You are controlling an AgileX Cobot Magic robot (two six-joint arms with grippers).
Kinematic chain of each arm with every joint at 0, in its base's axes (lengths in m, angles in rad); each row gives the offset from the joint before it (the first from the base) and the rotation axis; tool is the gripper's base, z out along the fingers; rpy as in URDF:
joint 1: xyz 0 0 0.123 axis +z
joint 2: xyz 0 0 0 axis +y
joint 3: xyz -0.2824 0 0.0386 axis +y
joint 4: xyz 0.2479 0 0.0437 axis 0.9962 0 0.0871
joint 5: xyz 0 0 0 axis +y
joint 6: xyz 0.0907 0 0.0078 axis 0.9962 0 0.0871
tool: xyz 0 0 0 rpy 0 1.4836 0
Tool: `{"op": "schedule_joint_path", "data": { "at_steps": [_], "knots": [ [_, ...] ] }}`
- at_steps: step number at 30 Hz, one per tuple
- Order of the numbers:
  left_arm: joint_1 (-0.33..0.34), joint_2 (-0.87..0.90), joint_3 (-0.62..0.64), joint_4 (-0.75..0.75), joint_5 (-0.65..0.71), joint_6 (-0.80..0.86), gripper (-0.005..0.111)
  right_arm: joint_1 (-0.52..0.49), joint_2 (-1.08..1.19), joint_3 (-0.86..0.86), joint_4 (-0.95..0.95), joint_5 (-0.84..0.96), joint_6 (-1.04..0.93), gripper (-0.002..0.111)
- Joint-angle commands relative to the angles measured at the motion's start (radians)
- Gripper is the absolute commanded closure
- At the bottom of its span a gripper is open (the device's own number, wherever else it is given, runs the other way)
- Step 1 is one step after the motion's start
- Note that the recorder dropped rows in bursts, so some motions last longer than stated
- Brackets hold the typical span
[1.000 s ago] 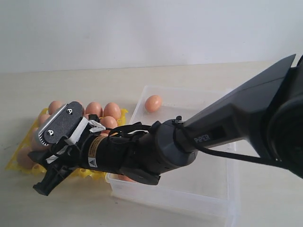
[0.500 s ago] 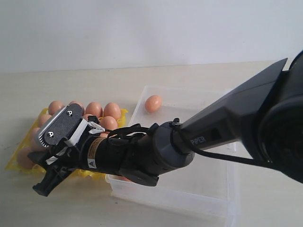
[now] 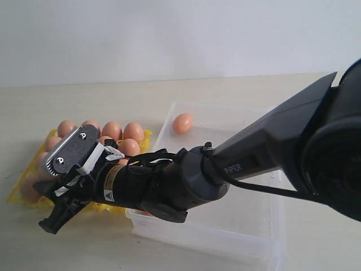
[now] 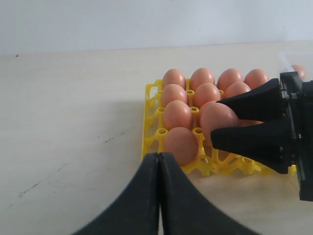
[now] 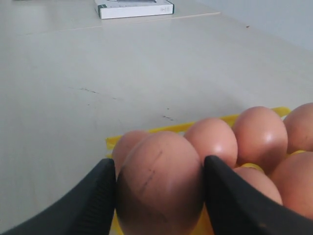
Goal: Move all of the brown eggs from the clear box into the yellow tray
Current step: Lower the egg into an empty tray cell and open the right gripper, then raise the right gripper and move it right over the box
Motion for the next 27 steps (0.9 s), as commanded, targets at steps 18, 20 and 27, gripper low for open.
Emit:
{"op": "schedule_joint_path", "data": {
  "at_steps": [18,20,27],
  "knots": [
    [0.001,-0.006,-0.004,-0.001,-0.01,0.001,0.107,-0.027,-0.229,-0.008,0.136,0.167,0.006,0.052],
    [0.001,-0.006,-0.004,-0.001,-0.01,0.001,0.107,-0.037,-0.309,-0.008,0.14,0.327,0.006,0.064],
    [0.001,-0.006,-0.004,-0.001,-0.01,0.001,0.107,-0.1,-0.529,-0.006,0.15,0.903,0.037,0.104]
  ]
}}
